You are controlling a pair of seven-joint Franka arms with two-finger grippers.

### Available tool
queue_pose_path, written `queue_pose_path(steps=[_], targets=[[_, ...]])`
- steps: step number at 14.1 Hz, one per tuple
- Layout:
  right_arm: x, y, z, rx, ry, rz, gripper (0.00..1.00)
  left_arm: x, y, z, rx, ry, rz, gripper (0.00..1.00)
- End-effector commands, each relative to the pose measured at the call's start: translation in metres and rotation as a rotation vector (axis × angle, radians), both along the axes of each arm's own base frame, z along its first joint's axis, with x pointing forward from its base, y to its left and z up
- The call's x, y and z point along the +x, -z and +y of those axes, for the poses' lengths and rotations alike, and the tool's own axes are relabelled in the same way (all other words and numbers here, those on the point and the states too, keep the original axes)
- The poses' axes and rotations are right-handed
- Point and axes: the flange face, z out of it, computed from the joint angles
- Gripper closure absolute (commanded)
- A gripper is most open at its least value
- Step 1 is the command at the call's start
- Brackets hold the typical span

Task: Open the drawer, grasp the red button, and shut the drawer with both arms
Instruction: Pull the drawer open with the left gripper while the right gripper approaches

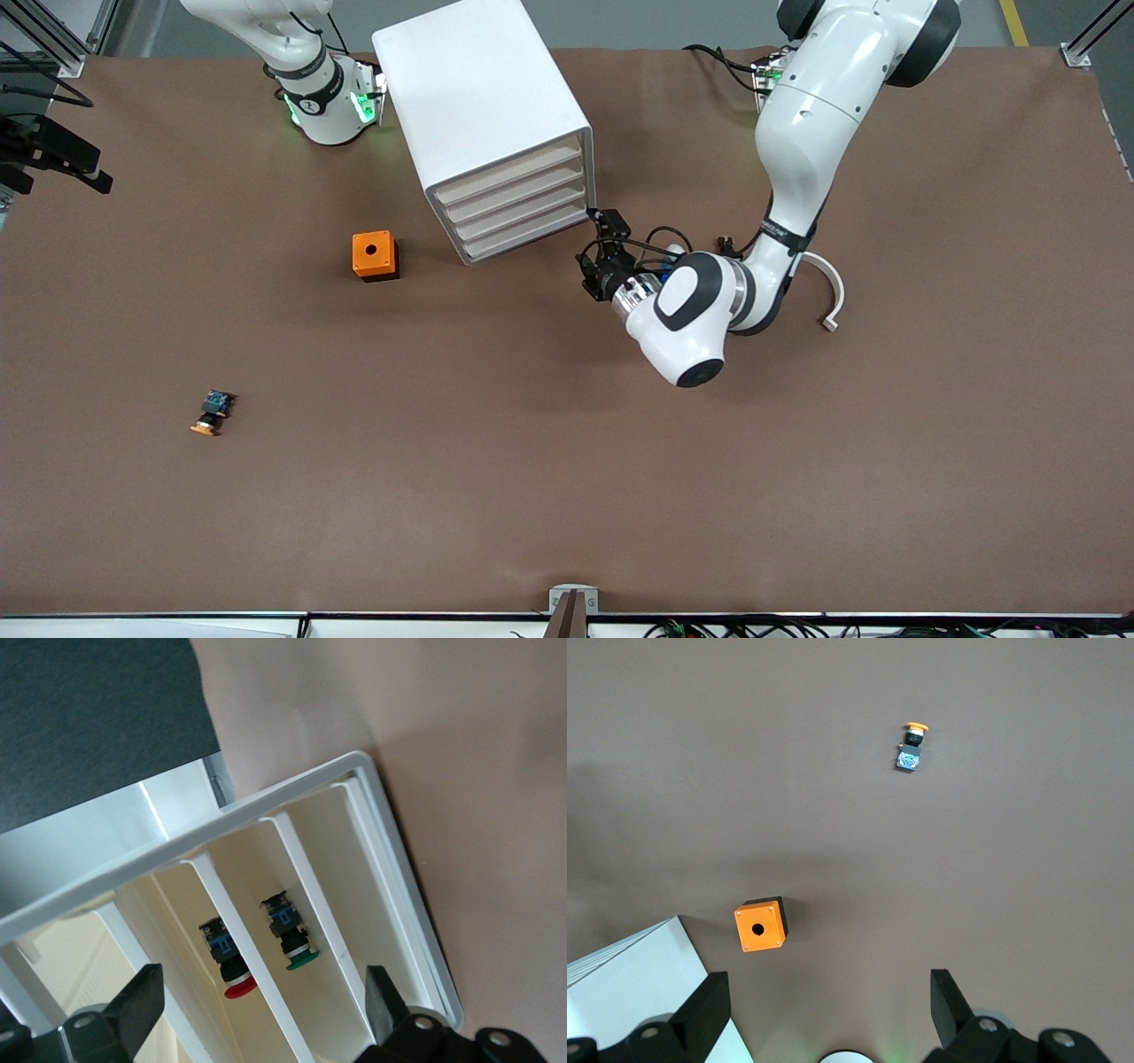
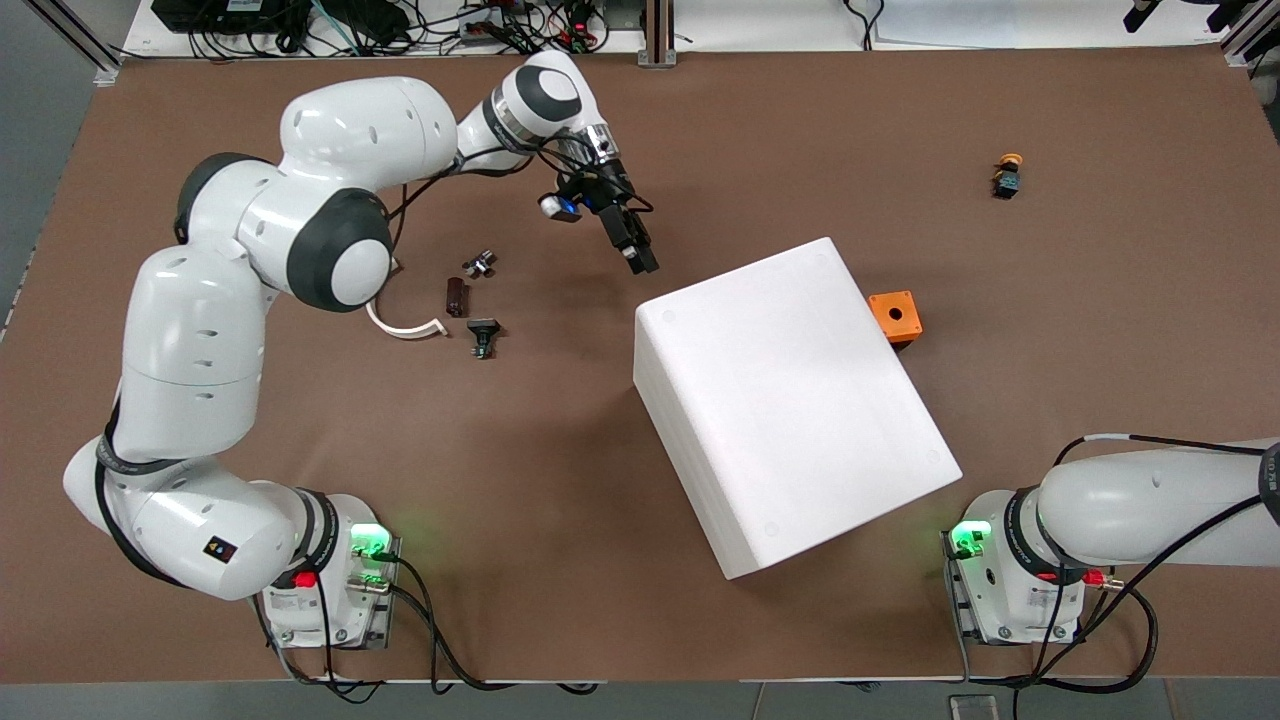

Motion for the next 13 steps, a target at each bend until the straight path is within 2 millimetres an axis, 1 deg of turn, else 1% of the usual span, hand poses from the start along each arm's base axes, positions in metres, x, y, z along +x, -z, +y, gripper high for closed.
queue_pose_path(steps=[1,3,4,5,6,7,9,10,11,13], targets=[[-0.005,-0.005,0.000,0.010,-0.010,-0.009,0.00,-0.008,0.007,-0.018,0.028,-0.019,0.075,0.10],[-0.005,-0.005,0.000,0.010,-0.010,-0.009,0.00,-0.011,0.012,-0.021,0.017,-0.043,0.109,0.24],[-0.005,-0.005,0.000,0.010,-0.010,-0.009,0.00,-0.013,0.012,-0.023,0.012,-0.046,0.116,0.26],[-0.005,-0.005,0.000,0.010,-0.012,-0.009,0.00,-0.023,0.015,-0.030,0.016,-0.029,0.129,0.29],[-0.005,-0.005,0.000,0.010,-0.010,-0.009,0.00,-0.026,0.020,-0.031,0.044,-0.034,0.149,0.33],[-0.005,-0.005,0.000,0.010,-0.010,-0.009,0.00,-0.029,0.026,-0.032,0.080,-0.043,0.176,0.35],[-0.005,-0.009,-0.001,0.009,-0.007,-0.013,0.00,-0.041,0.030,-0.039,0.092,-0.028,0.210,0.35],[-0.004,-0.011,-0.001,0.007,-0.012,-0.018,0.00,-0.046,0.029,-0.042,0.090,-0.015,0.223,0.35],[-0.003,-0.015,-0.002,0.004,-0.010,-0.026,0.00,-0.056,0.028,-0.049,0.093,0.009,0.246,0.35],[-0.001,-0.016,-0.003,0.003,-0.007,-0.030,0.00,-0.067,0.030,-0.051,0.104,0.038,0.275,0.36]])
